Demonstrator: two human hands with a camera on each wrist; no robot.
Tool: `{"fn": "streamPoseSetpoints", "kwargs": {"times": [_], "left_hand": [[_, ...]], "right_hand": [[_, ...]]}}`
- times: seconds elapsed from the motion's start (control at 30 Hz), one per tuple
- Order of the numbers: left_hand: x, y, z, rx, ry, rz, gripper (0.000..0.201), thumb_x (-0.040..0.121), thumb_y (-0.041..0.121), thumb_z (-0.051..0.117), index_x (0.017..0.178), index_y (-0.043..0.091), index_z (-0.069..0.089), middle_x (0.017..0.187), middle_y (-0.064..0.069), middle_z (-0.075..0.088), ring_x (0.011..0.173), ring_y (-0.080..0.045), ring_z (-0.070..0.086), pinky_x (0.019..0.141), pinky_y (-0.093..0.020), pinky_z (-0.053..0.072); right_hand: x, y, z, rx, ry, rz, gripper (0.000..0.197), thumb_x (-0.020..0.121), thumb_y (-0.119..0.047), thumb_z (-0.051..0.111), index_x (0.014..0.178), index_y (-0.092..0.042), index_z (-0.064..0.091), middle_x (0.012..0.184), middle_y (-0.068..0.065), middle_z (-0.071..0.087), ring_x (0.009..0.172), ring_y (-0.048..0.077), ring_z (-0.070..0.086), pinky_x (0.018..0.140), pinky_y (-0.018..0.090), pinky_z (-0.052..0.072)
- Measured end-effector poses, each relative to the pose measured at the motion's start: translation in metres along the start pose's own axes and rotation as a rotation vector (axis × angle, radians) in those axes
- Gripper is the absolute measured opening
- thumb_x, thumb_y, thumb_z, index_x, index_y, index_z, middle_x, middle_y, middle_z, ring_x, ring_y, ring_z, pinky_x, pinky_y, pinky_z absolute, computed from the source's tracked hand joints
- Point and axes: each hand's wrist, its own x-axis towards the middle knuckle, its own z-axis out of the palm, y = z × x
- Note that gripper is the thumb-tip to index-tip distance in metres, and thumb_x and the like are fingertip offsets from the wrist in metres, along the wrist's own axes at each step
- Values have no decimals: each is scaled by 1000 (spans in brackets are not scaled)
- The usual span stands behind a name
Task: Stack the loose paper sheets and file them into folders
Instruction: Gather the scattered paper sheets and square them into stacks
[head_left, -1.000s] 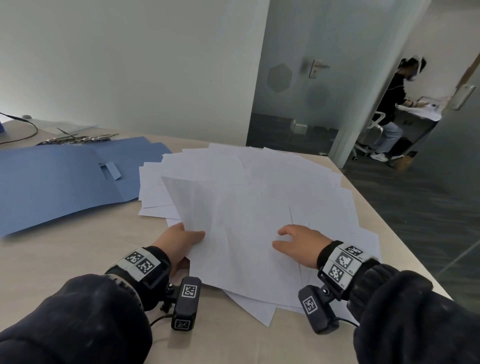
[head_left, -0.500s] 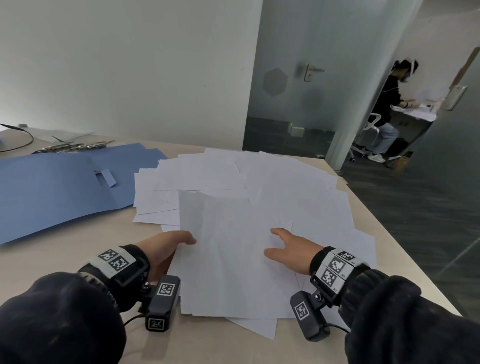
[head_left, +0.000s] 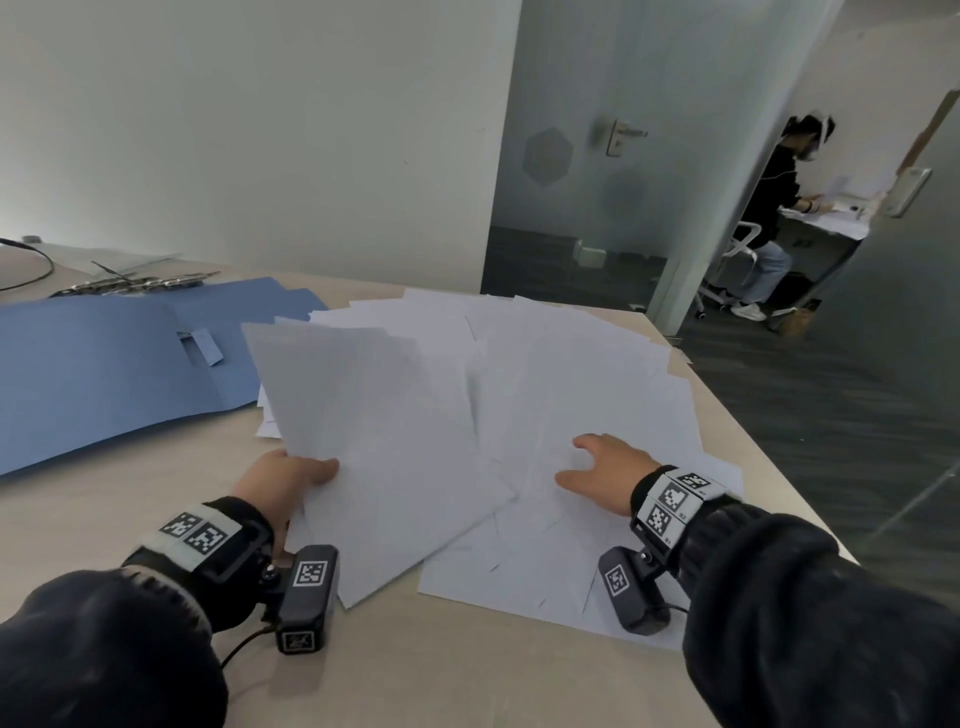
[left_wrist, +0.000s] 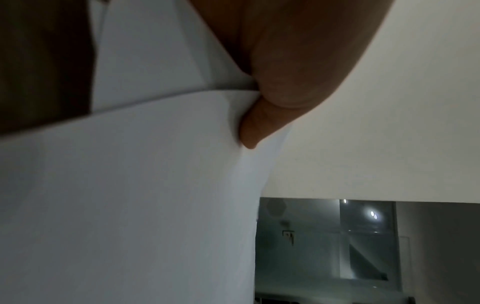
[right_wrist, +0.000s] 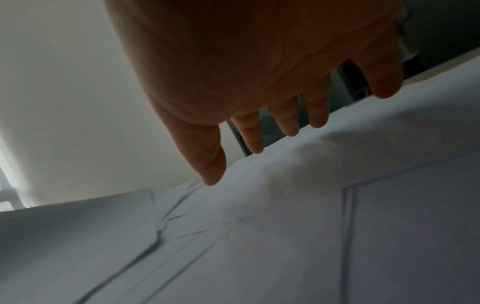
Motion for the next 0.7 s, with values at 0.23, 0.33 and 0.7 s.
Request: {"fn": "streamPoseSetpoints", "kwargs": {"times": [0.23, 0.33, 0.7], "left_hand": [[1, 8, 2, 84, 66, -24, 21, 95, 9, 66, 114, 6, 59, 104, -26, 69, 95, -48, 69, 91, -71, 49], [-1, 10, 1, 153, 65, -6, 12, 96, 5, 64, 107, 6, 61, 97, -23, 69, 90, -44, 69, 86, -59, 55], [6, 11, 1, 279, 36, 8, 19, 94, 0, 61, 113, 4, 62, 95, -19, 69, 90, -38, 67, 72, -41, 51]], "right_hand": [[14, -24, 9, -153, -52, 99, 107, 76, -84, 51, 159, -29, 10, 168, 6, 0, 151, 41, 12, 120, 50, 20], [27, -39, 9, -161, -23, 142, 108, 76, -86, 46, 159, -26, 12, 167, 9, 4, 149, 44, 18, 120, 52, 24], [56, -49, 17, -110, -10, 272, 141, 51, -97, 56, 157, -13, 16, 156, 19, 24, 142, 39, 35, 119, 48, 27]]}}
